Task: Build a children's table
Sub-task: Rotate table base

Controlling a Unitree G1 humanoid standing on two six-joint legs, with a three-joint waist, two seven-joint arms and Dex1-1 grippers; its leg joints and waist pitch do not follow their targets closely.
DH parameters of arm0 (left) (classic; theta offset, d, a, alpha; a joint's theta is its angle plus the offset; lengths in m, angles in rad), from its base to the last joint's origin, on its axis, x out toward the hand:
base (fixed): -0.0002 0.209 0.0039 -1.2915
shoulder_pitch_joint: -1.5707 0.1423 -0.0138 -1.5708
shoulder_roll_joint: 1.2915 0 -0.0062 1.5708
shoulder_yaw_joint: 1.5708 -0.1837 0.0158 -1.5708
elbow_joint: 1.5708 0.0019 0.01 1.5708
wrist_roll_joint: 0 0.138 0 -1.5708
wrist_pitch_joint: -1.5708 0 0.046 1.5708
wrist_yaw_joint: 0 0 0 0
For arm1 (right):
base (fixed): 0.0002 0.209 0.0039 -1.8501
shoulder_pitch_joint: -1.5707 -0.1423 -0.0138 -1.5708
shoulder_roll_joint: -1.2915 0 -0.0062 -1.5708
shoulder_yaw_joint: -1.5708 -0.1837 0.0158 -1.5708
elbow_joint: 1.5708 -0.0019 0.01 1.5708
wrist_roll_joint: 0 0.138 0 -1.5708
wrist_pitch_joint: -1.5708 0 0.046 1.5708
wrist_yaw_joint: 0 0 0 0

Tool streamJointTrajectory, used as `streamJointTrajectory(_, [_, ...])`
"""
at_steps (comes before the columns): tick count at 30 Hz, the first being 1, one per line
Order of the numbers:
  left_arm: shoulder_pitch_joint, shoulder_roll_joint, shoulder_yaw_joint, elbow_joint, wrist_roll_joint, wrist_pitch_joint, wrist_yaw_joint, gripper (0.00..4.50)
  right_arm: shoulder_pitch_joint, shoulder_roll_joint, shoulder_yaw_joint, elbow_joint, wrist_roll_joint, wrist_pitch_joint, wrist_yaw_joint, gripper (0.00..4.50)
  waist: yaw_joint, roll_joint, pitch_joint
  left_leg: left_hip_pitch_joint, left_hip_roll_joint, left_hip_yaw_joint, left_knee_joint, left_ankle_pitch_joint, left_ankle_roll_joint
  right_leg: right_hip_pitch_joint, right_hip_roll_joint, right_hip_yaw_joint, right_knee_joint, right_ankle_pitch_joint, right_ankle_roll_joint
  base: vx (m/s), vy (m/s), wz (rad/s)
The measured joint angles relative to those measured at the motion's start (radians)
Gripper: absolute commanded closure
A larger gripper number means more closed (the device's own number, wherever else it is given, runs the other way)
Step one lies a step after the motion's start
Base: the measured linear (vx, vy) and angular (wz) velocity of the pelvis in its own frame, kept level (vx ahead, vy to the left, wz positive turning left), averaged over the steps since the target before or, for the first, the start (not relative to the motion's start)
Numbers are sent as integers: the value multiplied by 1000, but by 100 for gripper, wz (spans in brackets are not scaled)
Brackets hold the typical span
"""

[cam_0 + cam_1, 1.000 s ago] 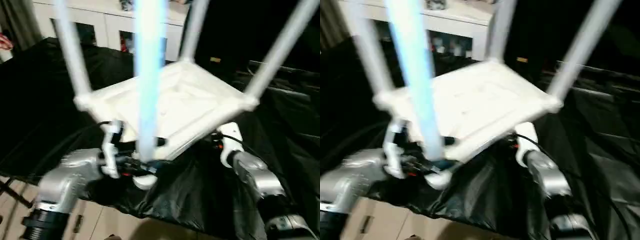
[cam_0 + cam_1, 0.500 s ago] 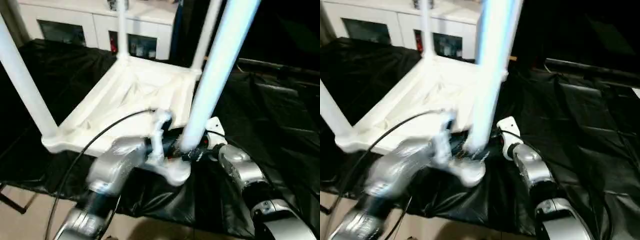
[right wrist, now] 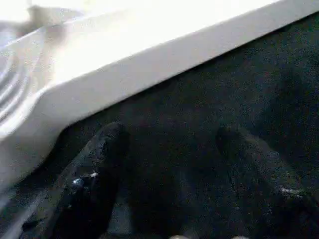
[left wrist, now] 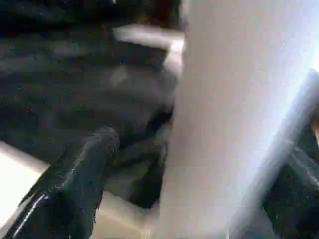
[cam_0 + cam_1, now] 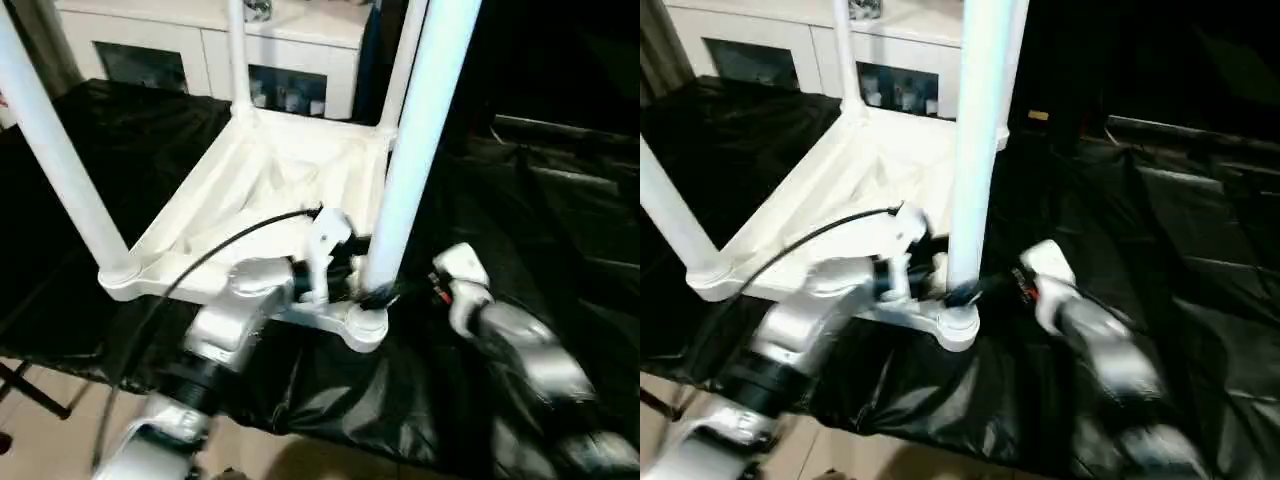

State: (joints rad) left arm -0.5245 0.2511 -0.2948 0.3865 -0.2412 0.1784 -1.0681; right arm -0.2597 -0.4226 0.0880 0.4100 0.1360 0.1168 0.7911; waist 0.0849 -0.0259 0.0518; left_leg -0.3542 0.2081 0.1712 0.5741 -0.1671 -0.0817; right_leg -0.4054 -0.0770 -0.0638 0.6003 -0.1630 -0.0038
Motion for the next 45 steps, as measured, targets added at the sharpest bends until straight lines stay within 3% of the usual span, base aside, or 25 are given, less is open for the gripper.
streamJointTrajectory(8, [-45,87,-77,144,98,-101,-137,82,104,-138,19,-245,71,96,182,127,13,2,1,-1,-1,-1,1,0,0,2,0,0,-5,0,0,0,0,0])
streamJointTrajectory(9, [-61,97,-78,170,112,-120,-146,94,116,-155,19,-272,80,114,202,100,14,2,1,-1,0,0,1,0,0,2,0,1,-5,0,0,0,0,0])
streamJointTrajectory(15, [-178,109,-91,337,171,-208,-193,137,160,-220,18,-396,132,210,274,51,22,8,-1,0,0,0,0,0,0,3,-1,0,-6,0,0,0,0,0])
streamJointTrajectory(23, [-227,95,-106,463,198,-248,-258,194,174,-241,18,-419,139,247,277,1,32,15,1,0,0,0,0,0,0,3,-1,0,-5,0,-1,0,0,0])
streamJointTrajectory(32, [-278,81,-114,582,229,-309,-294,265,184,-253,18,-450,145,277,280,0,35,20,-1,0,0,0,0,0,0,3,-1,0,-5,0,0,0,0,0])
streamJointTrajectory(38, [-311,67,-107,654,240,-333,-311,303,184,-254,18,-450,146,293,281,0,45,20,-1,0,-1,0,0,0,0,3,-1,0,-5,0,0,0,0,0])
streamJointTrajectory(45, [-316,57,-93,683,238,-334,-326,381,183,-256,19,-449,145,295,285,0,58,20,-1,0,-1,0,0,0,0,3,-2,0,-5,0,-1,0,0,0])
